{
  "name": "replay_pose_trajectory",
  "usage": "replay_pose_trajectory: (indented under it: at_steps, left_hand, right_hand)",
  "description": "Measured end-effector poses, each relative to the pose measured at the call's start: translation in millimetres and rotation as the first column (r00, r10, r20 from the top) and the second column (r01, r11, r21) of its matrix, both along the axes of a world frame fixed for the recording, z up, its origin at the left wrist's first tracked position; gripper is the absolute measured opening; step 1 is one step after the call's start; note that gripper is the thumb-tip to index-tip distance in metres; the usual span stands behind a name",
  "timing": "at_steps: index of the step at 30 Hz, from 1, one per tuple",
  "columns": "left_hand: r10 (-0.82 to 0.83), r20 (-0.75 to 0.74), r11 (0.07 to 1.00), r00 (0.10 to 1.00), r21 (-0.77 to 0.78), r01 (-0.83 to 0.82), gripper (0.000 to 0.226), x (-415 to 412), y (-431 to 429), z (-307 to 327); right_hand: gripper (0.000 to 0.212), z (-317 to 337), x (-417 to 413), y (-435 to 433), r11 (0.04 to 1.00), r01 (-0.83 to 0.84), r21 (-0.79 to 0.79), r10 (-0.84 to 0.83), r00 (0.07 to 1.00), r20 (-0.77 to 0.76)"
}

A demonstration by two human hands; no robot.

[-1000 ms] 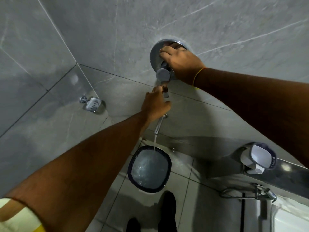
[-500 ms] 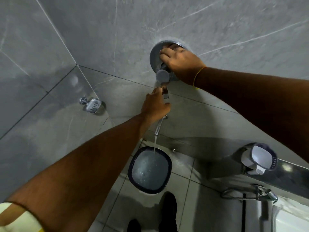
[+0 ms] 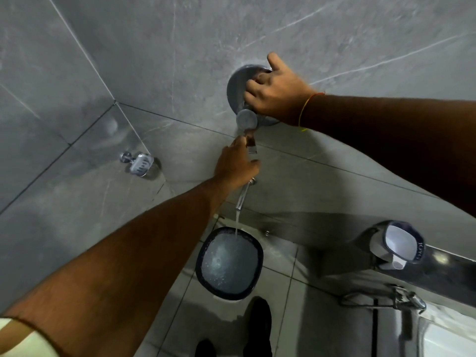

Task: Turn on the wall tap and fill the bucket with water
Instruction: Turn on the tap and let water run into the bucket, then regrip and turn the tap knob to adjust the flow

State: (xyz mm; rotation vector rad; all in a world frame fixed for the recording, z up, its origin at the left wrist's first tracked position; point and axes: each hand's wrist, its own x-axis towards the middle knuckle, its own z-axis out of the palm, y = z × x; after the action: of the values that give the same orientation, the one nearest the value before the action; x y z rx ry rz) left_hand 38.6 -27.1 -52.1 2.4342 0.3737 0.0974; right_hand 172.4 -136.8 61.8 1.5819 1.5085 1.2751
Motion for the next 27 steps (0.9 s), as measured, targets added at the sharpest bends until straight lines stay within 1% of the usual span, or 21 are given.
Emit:
replay_pose_trajectory:
  at_steps: [4, 11, 14, 18, 20, 21, 23, 24, 25, 26, 27]
  left_hand:
    - [0.0, 0.0, 1.0, 1.0, -0.007, 0.0, 0.056, -0.8, -0.1, -0.2]
    - [-0.005, 0.003, 1.0, 1.0, -0.02, 0.005, 0.056, -1.9, 0.5, -0.6]
    - [-0.012, 0.003, 1.0, 1.0, -0.011, 0.012, 0.055, -2.1, 0.1, 1.2]
    - [-0.028, -0.002, 1.0, 1.0, 0.001, 0.028, 0.054, -3.1, 1.7, 2.8]
    - [-0.042, 0.004, 0.999, 0.999, 0.017, 0.042, 0.054, -4.4, 2.7, 6.3]
    - [-0.053, 0.015, 0.998, 0.998, 0.03, 0.052, 0.053, -5.1, 3.5, 8.0]
    - [-0.085, 0.038, 0.994, 0.996, 0.066, 0.082, 0.054, -7.0, 8.5, 13.3]
    - [-0.105, 0.054, 0.991, 0.993, 0.088, 0.1, 0.055, -10.0, 11.7, 18.5]
    - [-0.126, 0.091, 0.987, 0.988, 0.112, 0.116, 0.055, -12.5, 17.5, 19.8]
    - [-0.136, 0.12, 0.983, 0.983, 0.141, 0.119, 0.054, -17.1, 23.7, 21.8]
    - [-0.144, 0.164, 0.977, 0.976, 0.18, 0.114, 0.052, -19.3, 31.7, 23.5]
  right_hand:
    - [0.031, 10.1, 2.6, -0.9, 0.995, -0.099, -0.007, 0.099, 0.993, 0.056]
    - [0.03, 19.9, 8.3, 1.4, 0.983, -0.134, -0.123, 0.146, 0.985, 0.094]
    - [0.025, 23.2, 13.0, 0.9, 0.976, -0.099, -0.195, 0.119, 0.989, 0.092]
    - [0.026, 27.8, 17.3, 3.6, 0.953, -0.092, -0.289, 0.109, 0.993, 0.045]
    - [0.023, 28.1, 15.2, 3.0, 0.956, -0.058, -0.287, 0.071, 0.997, 0.034]
    - [0.023, 25.0, 12.9, 1.5, 0.97, -0.03, -0.242, 0.036, 0.999, 0.022]
    - [0.026, 12.4, 3.4, -2.5, 0.998, 0.016, -0.058, -0.018, 0.999, -0.036]
    - [0.026, 5.9, -3.8, -2.1, 0.995, 0.073, 0.067, -0.065, 0.991, -0.119]
    - [0.026, -4.9, -6.0, 0.8, 0.973, 0.116, 0.197, -0.074, 0.975, -0.209]
    - [0.026, -14.3, -12.8, 3.1, 0.934, 0.205, 0.292, -0.101, 0.937, -0.335]
    - [0.028, -24.4, -18.0, 4.9, 0.889, 0.292, 0.353, -0.115, 0.888, -0.446]
